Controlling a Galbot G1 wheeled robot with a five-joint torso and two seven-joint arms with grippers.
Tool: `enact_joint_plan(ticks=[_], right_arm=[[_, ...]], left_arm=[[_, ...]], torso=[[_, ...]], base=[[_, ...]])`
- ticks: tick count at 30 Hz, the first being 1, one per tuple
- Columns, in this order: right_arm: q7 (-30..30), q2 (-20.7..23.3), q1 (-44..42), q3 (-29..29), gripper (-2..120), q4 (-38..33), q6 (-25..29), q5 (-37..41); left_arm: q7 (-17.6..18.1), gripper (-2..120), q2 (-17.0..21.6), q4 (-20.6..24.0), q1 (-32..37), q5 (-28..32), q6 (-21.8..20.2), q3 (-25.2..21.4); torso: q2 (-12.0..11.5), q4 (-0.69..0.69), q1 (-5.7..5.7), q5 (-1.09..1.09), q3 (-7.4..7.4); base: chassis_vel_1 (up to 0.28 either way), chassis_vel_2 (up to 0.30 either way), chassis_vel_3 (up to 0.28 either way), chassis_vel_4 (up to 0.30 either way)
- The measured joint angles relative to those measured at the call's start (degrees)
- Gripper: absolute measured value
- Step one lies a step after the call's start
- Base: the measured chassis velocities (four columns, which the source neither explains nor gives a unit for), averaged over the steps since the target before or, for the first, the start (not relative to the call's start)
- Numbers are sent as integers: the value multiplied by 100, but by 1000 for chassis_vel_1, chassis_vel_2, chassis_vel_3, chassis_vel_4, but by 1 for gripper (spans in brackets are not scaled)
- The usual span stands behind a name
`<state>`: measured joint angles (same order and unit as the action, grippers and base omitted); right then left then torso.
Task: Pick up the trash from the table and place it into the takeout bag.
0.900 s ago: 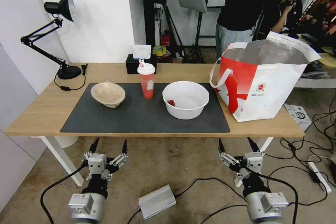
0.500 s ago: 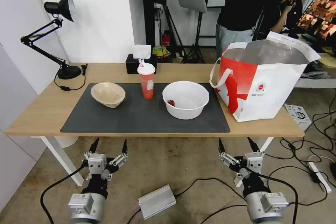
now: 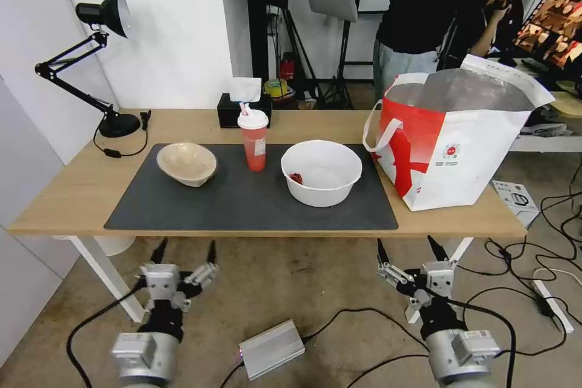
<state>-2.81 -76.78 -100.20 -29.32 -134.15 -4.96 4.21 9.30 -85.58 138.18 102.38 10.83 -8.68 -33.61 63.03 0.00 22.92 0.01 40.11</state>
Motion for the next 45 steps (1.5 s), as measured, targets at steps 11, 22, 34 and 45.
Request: enact_joint_plan(ticks=[11, 22, 34, 45], right_arm=[[-375, 1363, 442, 343, 100, -354, -717, 639], [-312, 1361, 456, 346, 100, -303, -663, 621], [-187, 1610, 648, 311, 100, -203, -534, 796], [-95, 2472, 1327, 297, 100, 2, -534, 1288]], left_arm=[[210, 100, -4, 123, -55, 326, -73, -38], [183, 100, -10, 78, -59, 325, -35, -14], [162, 100, 8, 48, -87, 398, -25, 7], [148, 100, -16, 40, -75, 427, -20, 53]], torso=[[0, 0, 0, -1, 0], [0, 0, 0, -1, 0], [0, 0, 0, -2, 0], [0, 1, 0, -1, 0]], base=[[0, 0, 0, 0], [0, 0, 0, 0], [0, 0, 0, 0], [0, 0, 0, 0]])
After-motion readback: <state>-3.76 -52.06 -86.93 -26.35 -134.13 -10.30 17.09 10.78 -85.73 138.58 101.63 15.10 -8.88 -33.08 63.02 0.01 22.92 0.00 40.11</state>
